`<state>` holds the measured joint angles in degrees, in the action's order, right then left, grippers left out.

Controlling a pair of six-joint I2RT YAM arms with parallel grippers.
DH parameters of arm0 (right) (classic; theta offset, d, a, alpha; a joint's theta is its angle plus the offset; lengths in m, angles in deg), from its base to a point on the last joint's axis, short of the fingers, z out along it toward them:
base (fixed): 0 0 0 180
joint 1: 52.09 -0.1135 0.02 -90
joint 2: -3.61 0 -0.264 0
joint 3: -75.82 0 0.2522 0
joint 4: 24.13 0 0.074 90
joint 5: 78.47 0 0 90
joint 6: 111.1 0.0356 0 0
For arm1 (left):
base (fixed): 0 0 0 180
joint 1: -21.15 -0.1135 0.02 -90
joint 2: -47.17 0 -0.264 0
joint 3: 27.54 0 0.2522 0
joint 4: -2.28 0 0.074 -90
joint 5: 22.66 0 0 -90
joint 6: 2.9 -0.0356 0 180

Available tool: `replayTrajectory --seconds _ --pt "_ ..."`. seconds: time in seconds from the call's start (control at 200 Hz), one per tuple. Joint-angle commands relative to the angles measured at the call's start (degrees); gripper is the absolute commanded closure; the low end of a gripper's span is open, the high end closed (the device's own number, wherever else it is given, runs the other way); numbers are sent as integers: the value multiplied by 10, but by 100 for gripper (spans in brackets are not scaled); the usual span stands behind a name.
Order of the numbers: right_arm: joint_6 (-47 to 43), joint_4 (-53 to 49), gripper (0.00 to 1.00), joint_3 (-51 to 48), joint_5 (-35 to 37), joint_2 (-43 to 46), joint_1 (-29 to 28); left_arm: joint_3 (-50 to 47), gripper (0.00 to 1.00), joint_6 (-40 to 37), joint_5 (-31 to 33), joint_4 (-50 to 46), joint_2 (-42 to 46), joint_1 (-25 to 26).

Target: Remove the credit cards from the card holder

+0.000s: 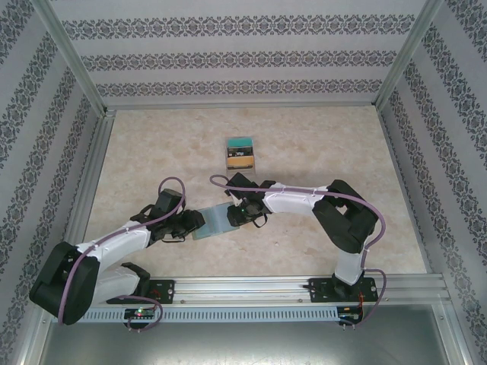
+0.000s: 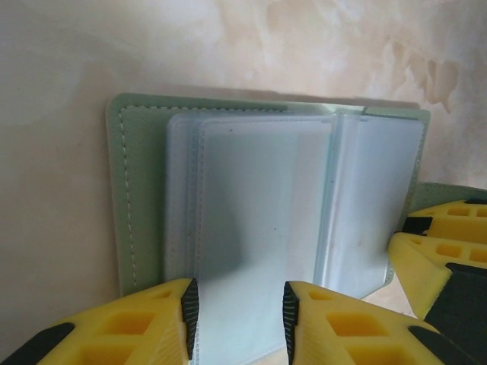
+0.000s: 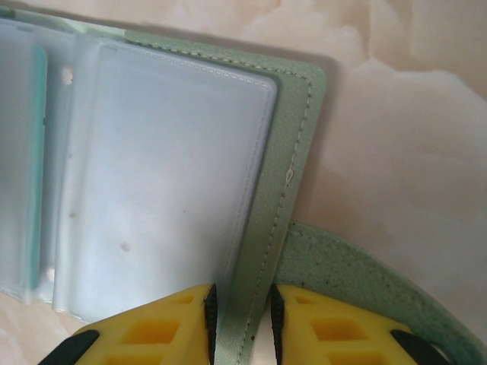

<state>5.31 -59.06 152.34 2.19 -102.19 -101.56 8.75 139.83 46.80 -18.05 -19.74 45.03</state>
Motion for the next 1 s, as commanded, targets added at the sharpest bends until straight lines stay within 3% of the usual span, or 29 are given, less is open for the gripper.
replayTrajectory --seconds 0.0,0.315,0.54,0.759,0.994 --pt "8 -2 71 -12 5 -6 1 8 63 -11 0 10 -13 -5" --pt "14 3 71 -10 -9 -22 -6 20 61 -10 -30 52 -66 2" --pt "13 2 71 -11 -8 -24 -6 28 49 -13 -42 63 -72 8" --pt "14 2 71 -8 -8 -25 -5 28 18 -15 -46 65 -75 8" --pt "21 10 71 -15 -11 -21 -1 30 3 -19 -57 75 -84 9"
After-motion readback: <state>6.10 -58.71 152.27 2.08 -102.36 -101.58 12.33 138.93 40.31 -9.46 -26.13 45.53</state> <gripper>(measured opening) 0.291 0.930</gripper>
